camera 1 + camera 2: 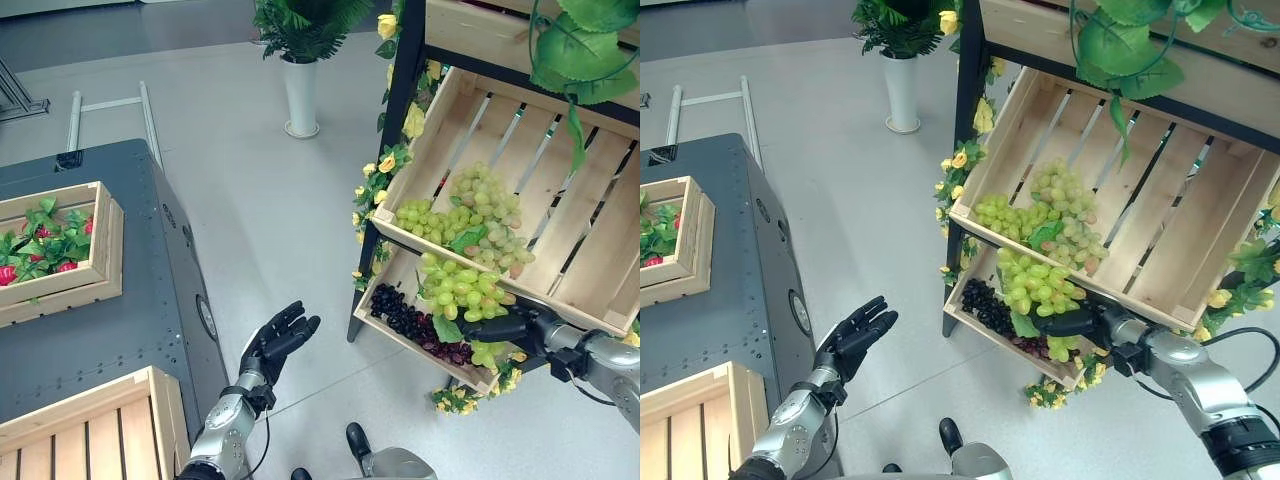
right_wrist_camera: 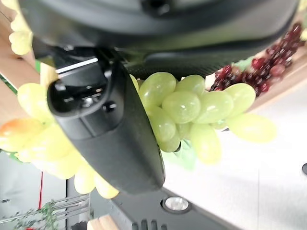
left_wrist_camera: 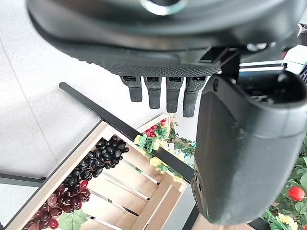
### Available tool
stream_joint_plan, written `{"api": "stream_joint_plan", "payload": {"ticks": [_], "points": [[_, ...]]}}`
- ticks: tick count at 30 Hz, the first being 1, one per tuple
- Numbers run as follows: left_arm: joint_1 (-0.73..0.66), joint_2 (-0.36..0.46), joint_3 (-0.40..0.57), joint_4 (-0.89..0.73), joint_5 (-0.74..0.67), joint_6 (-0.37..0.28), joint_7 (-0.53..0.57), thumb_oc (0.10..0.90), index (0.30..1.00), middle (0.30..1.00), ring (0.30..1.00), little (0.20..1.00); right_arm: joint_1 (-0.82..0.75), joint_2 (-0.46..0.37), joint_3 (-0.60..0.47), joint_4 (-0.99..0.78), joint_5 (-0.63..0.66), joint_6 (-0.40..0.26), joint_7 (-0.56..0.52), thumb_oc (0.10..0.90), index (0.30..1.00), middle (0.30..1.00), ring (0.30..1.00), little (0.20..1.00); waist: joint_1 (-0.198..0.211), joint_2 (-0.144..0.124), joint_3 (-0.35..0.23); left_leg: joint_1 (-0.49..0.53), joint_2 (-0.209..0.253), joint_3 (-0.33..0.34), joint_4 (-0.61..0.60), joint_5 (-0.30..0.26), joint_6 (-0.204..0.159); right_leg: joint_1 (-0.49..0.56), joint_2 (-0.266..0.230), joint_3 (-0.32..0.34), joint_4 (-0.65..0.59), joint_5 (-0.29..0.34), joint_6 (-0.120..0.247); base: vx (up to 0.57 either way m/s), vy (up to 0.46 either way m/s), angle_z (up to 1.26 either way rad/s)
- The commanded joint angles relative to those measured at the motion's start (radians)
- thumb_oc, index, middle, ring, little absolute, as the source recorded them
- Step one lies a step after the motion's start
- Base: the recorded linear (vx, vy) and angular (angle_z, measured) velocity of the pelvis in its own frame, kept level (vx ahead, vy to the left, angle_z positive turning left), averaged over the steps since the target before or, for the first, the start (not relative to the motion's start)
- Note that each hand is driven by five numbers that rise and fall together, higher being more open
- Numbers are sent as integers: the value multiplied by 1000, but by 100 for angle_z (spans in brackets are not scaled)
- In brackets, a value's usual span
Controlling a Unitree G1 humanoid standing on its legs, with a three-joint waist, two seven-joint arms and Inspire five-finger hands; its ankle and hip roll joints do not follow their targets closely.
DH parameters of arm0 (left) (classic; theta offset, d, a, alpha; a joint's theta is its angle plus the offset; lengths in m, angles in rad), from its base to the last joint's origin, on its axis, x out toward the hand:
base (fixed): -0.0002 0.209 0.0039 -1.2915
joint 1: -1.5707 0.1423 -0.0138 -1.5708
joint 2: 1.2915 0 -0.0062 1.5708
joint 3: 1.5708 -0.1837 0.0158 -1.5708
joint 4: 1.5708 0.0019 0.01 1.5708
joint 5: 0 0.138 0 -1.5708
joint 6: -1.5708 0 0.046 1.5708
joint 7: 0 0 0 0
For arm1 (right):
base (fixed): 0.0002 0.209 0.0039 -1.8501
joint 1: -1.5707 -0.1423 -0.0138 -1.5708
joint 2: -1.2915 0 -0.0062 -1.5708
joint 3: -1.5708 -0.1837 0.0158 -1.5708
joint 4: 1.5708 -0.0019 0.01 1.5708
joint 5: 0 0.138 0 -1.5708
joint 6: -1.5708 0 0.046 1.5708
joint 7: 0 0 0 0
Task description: Pick up the fruits from the basket on one side to the basket on the other side
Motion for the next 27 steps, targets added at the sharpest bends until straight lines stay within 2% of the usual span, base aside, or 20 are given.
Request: {"api": "stream_joint_plan", "payload": {"ticks": [1,12,20,27], "points": [[-105,6,-4,43,17,-83,-19,800,900,900,900,900,-291,18,-178,9,45,-90,64,400,300,300,300,300,57,-18,-95,12,5,-92,10,-94,-11,48,39,-32,6,-38,-24,0,0,0],[-125,-15,-13,78,17,-112,7,800,900,900,900,900,-210,95,-116,-182,87,-31,122,400,300,300,300,300,46,-14,-82,8,5,-78,10,-88,-11,44,34,-28,6,-35,-21,0,0,0],[-134,-20,-15,98,12,-129,9,800,900,900,900,900,-171,116,-75,-333,113,19,175,400,300,300,300,300,44,-14,-77,9,3,-70,10,-84,-8,44,30,-28,6,-31,-19,-5,8,0],[-142,-24,-20,120,12,-129,15,800,900,900,900,900,-196,98,-83,-400,126,-23,143,400,300,300,300,300,35,-16,-76,12,1,-63,10,-87,-5,47,30,-23,6,-29,-16,0,0,0]]}}
